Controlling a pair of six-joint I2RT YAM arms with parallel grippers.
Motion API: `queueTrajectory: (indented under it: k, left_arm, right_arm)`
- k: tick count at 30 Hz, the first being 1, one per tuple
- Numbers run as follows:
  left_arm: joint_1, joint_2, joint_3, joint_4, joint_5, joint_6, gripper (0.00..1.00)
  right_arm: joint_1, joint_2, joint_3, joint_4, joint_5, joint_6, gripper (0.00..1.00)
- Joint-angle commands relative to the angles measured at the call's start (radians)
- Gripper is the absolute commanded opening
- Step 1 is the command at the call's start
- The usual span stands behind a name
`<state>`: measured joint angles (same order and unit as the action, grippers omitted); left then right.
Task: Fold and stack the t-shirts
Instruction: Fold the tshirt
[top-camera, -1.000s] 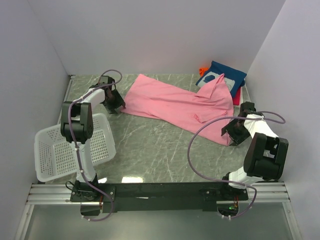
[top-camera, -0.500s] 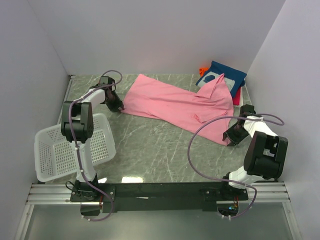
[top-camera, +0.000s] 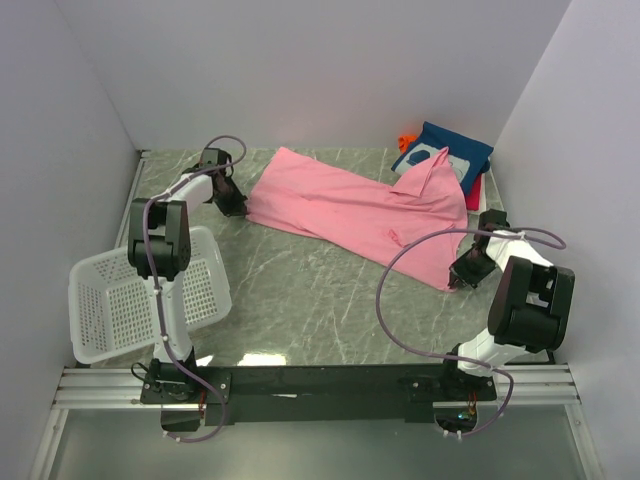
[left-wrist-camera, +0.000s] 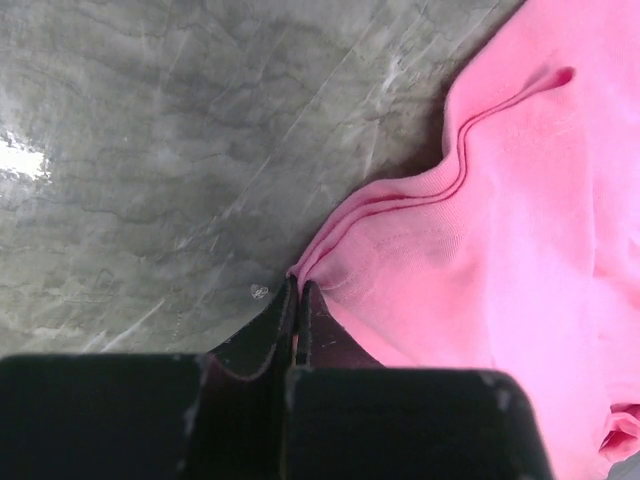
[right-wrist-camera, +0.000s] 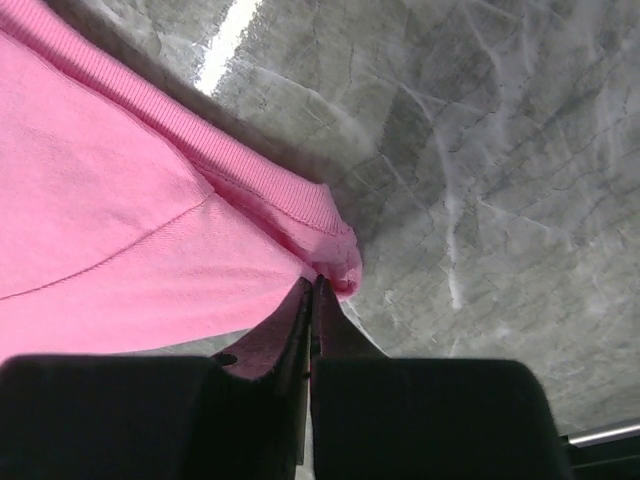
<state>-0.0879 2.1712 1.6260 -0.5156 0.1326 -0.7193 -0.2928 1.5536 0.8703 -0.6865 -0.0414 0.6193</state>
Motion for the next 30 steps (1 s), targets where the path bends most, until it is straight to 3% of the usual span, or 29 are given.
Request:
queueTrajectory:
  k: [1, 11, 21, 23, 26, 27, 30]
  left_arm:
    - [0.014, 0.004, 0.008, 0.032, -0.034, 0.009, 0.00]
    - [0.050, -0.129, -0.155, 0.141, -0.053, 0.034, 0.00]
    - [0.050, -0.220, -0.252, 0.143, -0.088, 0.070, 0.01]
    - [0.050, -0.237, -0.265, 0.135, -0.102, 0.077, 0.05]
    - [0.050, -0.281, -0.285, 0.132, -0.120, 0.083, 0.22]
    - [0.050, -0.296, -0.291, 0.137, -0.120, 0.084, 0.33]
    - [0.048, -0.332, -0.311, 0.172, -0.105, 0.096, 0.47]
  right_arm:
    - [-0.009, -0.009, 0.045, -0.039, 0.047, -0.027, 0.00]
    - [-0.022, -0.102, 0.062, -0.126, 0.118, -0.050, 0.00]
    - [-0.023, -0.173, -0.001, -0.151, 0.107, -0.053, 0.00]
    - [-0.022, -0.185, -0.017, -0.156, 0.110, -0.052, 0.00]
    - [-0.023, -0.202, -0.033, -0.157, 0.112, -0.053, 0.00]
    - [-0.023, -0.205, -0.036, -0.156, 0.109, -0.053, 0.00]
    - [-0.023, -0.214, -0.047, -0.150, 0.095, -0.049, 0.00]
